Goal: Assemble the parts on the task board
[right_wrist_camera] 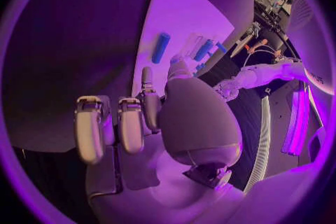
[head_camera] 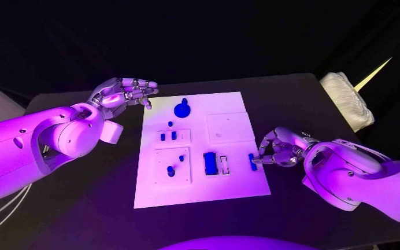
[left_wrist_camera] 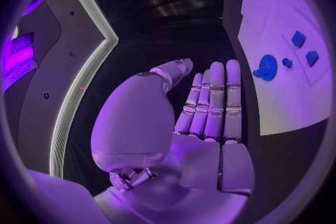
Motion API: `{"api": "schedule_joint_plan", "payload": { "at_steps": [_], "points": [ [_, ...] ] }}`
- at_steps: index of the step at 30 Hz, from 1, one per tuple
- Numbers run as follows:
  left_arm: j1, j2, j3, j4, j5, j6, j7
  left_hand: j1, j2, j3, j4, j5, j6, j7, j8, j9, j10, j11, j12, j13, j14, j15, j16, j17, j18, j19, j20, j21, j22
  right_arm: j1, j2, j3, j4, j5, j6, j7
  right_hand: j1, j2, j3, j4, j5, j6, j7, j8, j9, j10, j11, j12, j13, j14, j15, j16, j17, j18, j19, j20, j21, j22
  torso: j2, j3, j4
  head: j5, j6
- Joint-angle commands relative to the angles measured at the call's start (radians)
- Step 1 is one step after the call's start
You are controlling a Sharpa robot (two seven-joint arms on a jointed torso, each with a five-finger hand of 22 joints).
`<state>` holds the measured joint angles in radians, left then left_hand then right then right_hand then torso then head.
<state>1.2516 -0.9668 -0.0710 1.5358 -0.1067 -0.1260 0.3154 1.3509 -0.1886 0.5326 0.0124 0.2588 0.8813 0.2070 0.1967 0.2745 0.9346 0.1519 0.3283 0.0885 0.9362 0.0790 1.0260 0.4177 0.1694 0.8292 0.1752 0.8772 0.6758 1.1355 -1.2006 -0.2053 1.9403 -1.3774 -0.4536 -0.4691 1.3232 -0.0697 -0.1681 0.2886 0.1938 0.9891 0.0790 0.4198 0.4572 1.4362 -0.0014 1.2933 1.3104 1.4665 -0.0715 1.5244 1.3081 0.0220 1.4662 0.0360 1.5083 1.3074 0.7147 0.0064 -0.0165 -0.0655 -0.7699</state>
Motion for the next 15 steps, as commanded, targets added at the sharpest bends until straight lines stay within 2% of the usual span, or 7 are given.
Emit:
{"api": "schedule_joint_plan", "payload": {
  "at_steps": [1,9,15],
  "points": [
    [0.0,0.0,0.001,0.003,0.005,0.013,0.011,0.0,0.006,-0.005,0.002,0.002,0.004,-0.001,0.004,-0.001,-0.007,-0.002,0.006,-0.001,-0.006,0.0,-0.006,-0.002,0.015,0.008,-0.001,-0.004,-0.001,-0.011,0.016,0.0,-0.011,-0.07,0.021,-0.027,0.013,0.001,-0.005,-0.001,0.005,0.003,0.001,-0.003,-0.002,-0.001,0.005,-0.004,0.076,0.082,0.009,-0.003,0.166,-0.009,0.087,0.008,0.002,0.242,0.0,-0.0014,0.0011,0.0,0.0],
    [0.0,-0.002,0.0,0.004,0.005,0.014,0.01,0.0,0.006,-0.005,0.002,0.002,0.004,-0.001,0.004,-0.001,-0.007,-0.002,0.006,-0.001,-0.006,0.0,-0.006,-0.002,0.015,0.008,-0.001,-0.004,-0.001,-0.036,0.058,-0.001,-0.037,-0.082,0.025,-0.049,0.019,0.006,-0.007,0.0,0.018,0.006,0.0,-0.004,-0.004,-0.001,0.005,-0.005,0.076,0.082,0.009,-0.003,0.166,-0.009,0.087,0.008,0.001,0.242,0.001,-0.0008,0.0022,0.002,-0.001],
    [0.0,-0.004,0.0,0.004,0.005,0.015,0.01,0.0,0.006,-0.005,0.002,0.002,0.004,-0.001,0.004,-0.001,-0.007,-0.002,0.006,-0.001,-0.006,0.0,-0.006,-0.002,0.015,0.008,-0.001,-0.004,-0.001,-0.049,0.082,-0.001,-0.053,-0.099,0.043,-0.061,0.04,0.011,-0.005,-0.003,0.021,0.01,-0.001,-0.006,-0.007,0.0,0.003,-0.005,0.077,0.082,0.008,-0.003,0.167,-0.009,0.087,0.007,0.002,0.243,0.0,-0.0011,-0.0009,0.005,-0.004]
  ]
}}
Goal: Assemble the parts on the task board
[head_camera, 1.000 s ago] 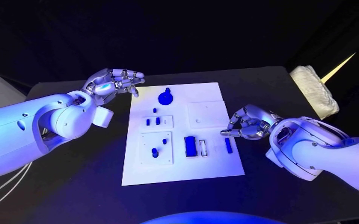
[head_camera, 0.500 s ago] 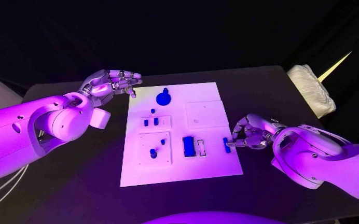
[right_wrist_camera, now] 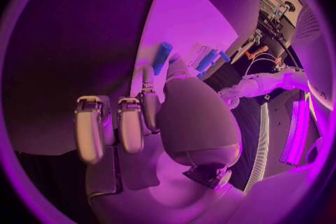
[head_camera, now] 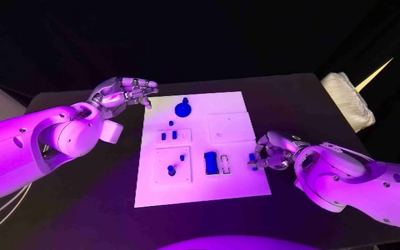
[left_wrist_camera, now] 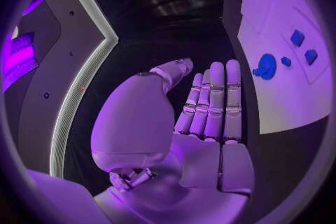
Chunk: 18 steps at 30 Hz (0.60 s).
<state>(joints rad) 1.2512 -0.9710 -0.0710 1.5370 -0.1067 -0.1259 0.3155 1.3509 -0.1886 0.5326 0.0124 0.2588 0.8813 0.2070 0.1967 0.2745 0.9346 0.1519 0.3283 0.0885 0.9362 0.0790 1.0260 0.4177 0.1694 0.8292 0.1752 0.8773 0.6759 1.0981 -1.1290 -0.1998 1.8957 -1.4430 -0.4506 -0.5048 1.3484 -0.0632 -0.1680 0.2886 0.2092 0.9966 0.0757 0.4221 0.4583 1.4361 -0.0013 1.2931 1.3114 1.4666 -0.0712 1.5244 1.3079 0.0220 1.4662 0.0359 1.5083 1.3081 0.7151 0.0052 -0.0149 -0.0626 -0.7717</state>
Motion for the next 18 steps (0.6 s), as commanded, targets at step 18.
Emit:
{"api": "schedule_joint_plan", "payload": {
  "at_steps": [18],
  "points": [
    [0.0,-0.004,0.0,0.005,0.005,0.015,0.008,0.003,0.008,-0.006,0.003,0.003,0.005,-0.001,0.006,-0.004,-0.008,-0.002,0.011,-0.002,-0.006,0.0,-0.005,-0.004,0.014,0.014,-0.002,-0.01,-0.006,-0.032,0.044,-0.006,-0.021,-0.121,0.094,-0.082,0.218,-0.066,0.329,-0.001,0.077,0.06,-0.008,-0.048,-0.065,0.001,-0.01,-0.016,0.083,0.084,-0.003,-0.001,0.178,-0.012,0.091,-0.004,0.013,0.248,-0.001,-0.0001,-0.0011,0.004,-0.006]
  ]
}}
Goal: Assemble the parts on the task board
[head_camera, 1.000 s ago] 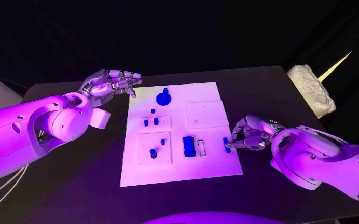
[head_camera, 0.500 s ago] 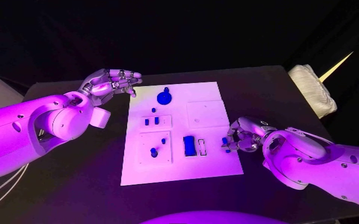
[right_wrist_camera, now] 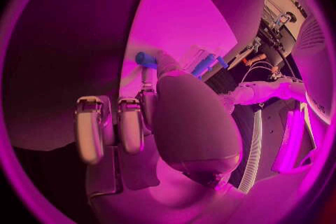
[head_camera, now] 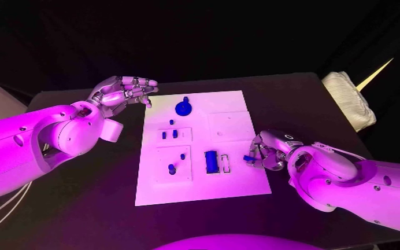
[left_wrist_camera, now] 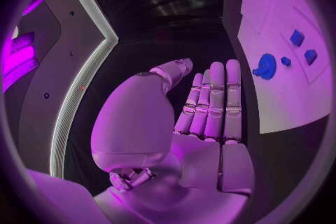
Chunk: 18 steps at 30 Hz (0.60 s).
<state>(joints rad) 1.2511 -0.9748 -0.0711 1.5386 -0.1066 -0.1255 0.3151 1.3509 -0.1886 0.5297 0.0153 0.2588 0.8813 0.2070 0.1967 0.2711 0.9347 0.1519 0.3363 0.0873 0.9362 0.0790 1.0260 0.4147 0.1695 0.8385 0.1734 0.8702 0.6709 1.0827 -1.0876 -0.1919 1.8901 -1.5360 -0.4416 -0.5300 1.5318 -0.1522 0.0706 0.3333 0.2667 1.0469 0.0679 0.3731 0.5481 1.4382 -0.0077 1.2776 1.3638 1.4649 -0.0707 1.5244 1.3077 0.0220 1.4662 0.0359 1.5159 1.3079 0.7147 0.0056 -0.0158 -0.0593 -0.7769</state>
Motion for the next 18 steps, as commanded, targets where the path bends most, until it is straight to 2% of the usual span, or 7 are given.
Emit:
{"api": "schedule_joint_plan", "payload": {
  "at_steps": [1,2,4,6,8,13,18],
  "points": [
    [0.0,0.0,0.001,0.004,0.005,0.015,0.008,0.003,0.008,-0.004,0.0,0.003,0.005,-0.001,0.006,-0.001,-0.008,-0.002,0.003,-0.001,-0.006,0.0,-0.005,-0.001,0.014,0.004,0.0,-0.003,-0.001,-0.017,0.003,-0.014,-0.015,-0.03,0.083,-0.059,0.02,0.006,0.125,-0.046,0.025,0.011,0.001,0.001,-0.155,0.0,-0.002,-0.001,0.031,0.086,-0.004,0.0,0.179,-0.012,0.091,-0.004,0.006,0.249,0.0,-0.0007,-0.0001,0.0,0.0],
    [0.0,0.0,0.001,0.004,0.005,0.015,0.008,0.003,0.008,-0.004,0.0,0.003,0.005,-0.001,0.006,-0.001,-0.008,-0.002,0.003,-0.001,-0.006,0.0,-0.005,-0.001,0.014,0.004,0.0,-0.003,-0.001,-0.017,0.003,-0.014,-0.014,-0.032,0.08,-0.06,0.02,0.006,0.125,-0.046,0.025,0.011,0.001,0.001,-0.155,0.0,-0.002,-0.001,0.031,0.086,-0.004,0.0,0.179,-0.012,0.091,-0.004,0.006,0.249,0.0,-0.0008,0.0003,0.0,0.0],
    [0.0,-0.001,0.001,0.004,0.005,0.015,0.008,0.003,0.008,-0.004,0.0,0.003,0.005,-0.001,0.006,-0.001,-0.008,-0.002,0.003,-0.001,-0.006,0.0,-0.005,-0.001,0.014,0.004,0.0,-0.003,-0.001,-0.017,0.004,-0.014,-0.012,-0.034,0.074,-0.063,-0.011,-0.028,0.196,-0.049,0.028,0.012,0.001,0.002,-0.155,0.001,-0.001,-0.003,0.032,0.086,-0.004,-0.001,0.179,-0.012,0.091,-0.003,0.006,0.249,0.0,-0.001,0.0006,0.0,-0.001],
    [0.0,-0.001,0.001,0.005,0.005,0.015,0.008,0.003,0.008,-0.004,0.0,0.003,0.005,-0.001,0.006,-0.001,-0.008,-0.002,0.003,-0.001,-0.006,0.0,-0.005,-0.001,0.014,0.004,0.0,-0.003,-0.001,-0.017,0.005,-0.014,-0.009,-0.036,0.066,-0.064,-0.023,-0.039,0.222,-0.051,0.029,0.012,0.0,0.004,-0.154,0.001,-0.002,-0.003,0.032,0.087,-0.003,0.0,0.181,-0.012,0.092,-0.003,0.007,0.249,-0.001,-0.001,0.0007,0.001,0.0],
    [0.0,-0.001,0.001,0.005,0.005,0.015,0.008,0.003,0.008,-0.004,0.0,0.003,0.005,-0.001,0.006,-0.001,-0.008,-0.002,0.003,-0.001,-0.006,0.0,-0.005,-0.001,0.014,0.004,0.0,-0.003,-0.001,-0.017,0.006,-0.014,-0.004,-0.035,0.051,-0.065,-0.061,-0.071,0.305,-0.063,0.05,0.013,0.0,0.013,-0.148,0.004,-0.002,-0.003,0.035,0.087,-0.003,0.0,0.182,-0.013,0.092,-0.004,0.008,0.25,-0.001,-0.0007,0.0,0.002,0.0],
    [0.0,-0.001,0.001,0.005,0.005,0.014,0.007,0.003,0.008,-0.004,0.0,0.003,0.005,-0.001,0.006,-0.001,-0.008,-0.002,0.003,-0.001,-0.006,0.0,-0.005,-0.001,0.014,0.004,0.0,-0.003,-0.001,-0.012,0.0,-0.014,0.014,-0.011,0.006,-0.058,-0.099,-0.085,0.357,-0.075,0.089,0.011,-0.003,0.025,-0.139,0.011,-0.004,0.006,0.041,0.089,-0.005,0.005,0.191,-0.015,0.096,-0.005,0.02,0.254,-0.001,-0.0015,-0.0006,0.004,-0.002],
    [0.0,0.0,0.001,0.005,0.005,0.013,0.007,0.003,0.008,-0.004,0.0,0.003,0.005,-0.001,0.006,-0.001,-0.008,-0.002,0.003,-0.001,-0.006,0.0,-0.005,-0.001,0.014,0.004,0.0,-0.003,-0.001,0.018,-0.008,-0.013,0.04,0.082,-0.052,-0.034,-0.133,-0.084,0.385,-0.079,0.099,0.011,-0.008,0.036,-0.13,0.022,-0.008,0.022,0.051,0.092,-0.008,0.011,0.201,-0.019,0.1,-0.007,0.037,0.258,-0.001,-0.0013,0.0004,0.005,0.001]
  ]
}}
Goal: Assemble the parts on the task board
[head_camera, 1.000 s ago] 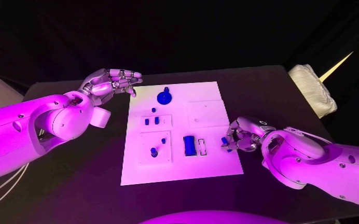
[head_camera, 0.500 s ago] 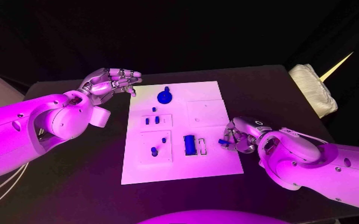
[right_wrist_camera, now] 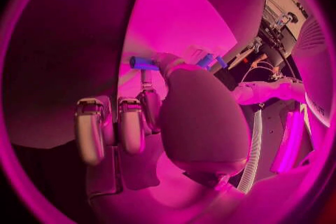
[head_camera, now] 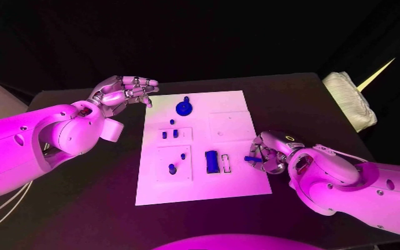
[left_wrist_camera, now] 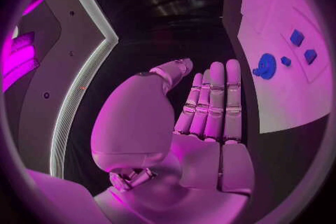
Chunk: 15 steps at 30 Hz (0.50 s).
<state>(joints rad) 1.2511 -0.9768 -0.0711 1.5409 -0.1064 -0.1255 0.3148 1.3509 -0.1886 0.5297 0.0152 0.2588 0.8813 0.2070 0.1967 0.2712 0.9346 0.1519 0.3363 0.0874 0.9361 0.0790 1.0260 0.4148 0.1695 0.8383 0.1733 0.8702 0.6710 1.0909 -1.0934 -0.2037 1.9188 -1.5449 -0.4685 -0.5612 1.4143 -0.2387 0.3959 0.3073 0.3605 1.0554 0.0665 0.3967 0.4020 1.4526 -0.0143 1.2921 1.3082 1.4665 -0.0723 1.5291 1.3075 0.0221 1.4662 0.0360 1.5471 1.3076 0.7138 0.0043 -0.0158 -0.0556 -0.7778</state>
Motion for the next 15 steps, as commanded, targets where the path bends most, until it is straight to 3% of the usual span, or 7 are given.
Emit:
{"api": "schedule_joint_plan", "payload": {
  "at_steps": [1,8,15],
  "points": [
    [0.0,0.002,0.001,0.003,0.005,0.012,0.007,0.003,0.008,-0.004,0.0,0.003,0.005,-0.001,0.006,-0.001,-0.008,-0.002,0.003,-0.001,-0.006,0.0,-0.005,-0.001,0.014,0.004,0.0,-0.003,-0.001,0.015,-0.003,-0.001,0.016,0.117,-0.034,0.003,-0.017,0.003,0.061,-0.053,0.005,0.002,-0.007,0.013,0.017,0.008,-0.002,0.006,0.106,0.09,-0.007,0.006,0.202,-0.019,0.1,-0.007,0.006,0.259,0.0,0.0001,0.0007,0.0,0.002],
    [0.0,0.003,0.001,0.003,0.005,0.012,0.007,0.003,0.009,-0.003,0.0,0.003,0.006,-0.001,0.007,-0.001,-0.008,-0.002,0.004,-0.001,-0.006,0.0,-0.005,-0.001,0.014,0.005,0.0,-0.004,-0.002,0.035,0.018,0.0,0.033,0.264,-0.062,0.025,-0.054,0.008,0.078,-0.054,0.005,-0.002,-0.009,0.022,0.025,0.016,-0.004,0.02,0.115,0.092,-0.008,0.011,0.209,-0.02,0.103,-0.009,0.015,0.261,0.001,0.0004,-0.0009,0.001,0.0],
    [0.001,0.004,0.001,0.004,0.005,0.011,0.006,0.003,0.009,-0.003,0.0,0.003,0.006,-0.001,0.007,-0.001,-0.008,-0.002,0.004,-0.001,-0.006,0.0,-0.005,-0.001,0.014,0.005,0.0,-0.004,-0.002,0.029,0.052,0.0,0.018,0.345,-0.057,0.019,-0.135,0.003,0.079,-0.042,-0.036,-0.002,-0.012,0.036,0.034,0.029,-0.006,0.044,0.131,0.095,-0.01,0.017,0.22,-0.022,0.105,-0.012,0.024,0.263,0.001,-0.0006,-0.0001,-0.002,0.001]
  ]
}}
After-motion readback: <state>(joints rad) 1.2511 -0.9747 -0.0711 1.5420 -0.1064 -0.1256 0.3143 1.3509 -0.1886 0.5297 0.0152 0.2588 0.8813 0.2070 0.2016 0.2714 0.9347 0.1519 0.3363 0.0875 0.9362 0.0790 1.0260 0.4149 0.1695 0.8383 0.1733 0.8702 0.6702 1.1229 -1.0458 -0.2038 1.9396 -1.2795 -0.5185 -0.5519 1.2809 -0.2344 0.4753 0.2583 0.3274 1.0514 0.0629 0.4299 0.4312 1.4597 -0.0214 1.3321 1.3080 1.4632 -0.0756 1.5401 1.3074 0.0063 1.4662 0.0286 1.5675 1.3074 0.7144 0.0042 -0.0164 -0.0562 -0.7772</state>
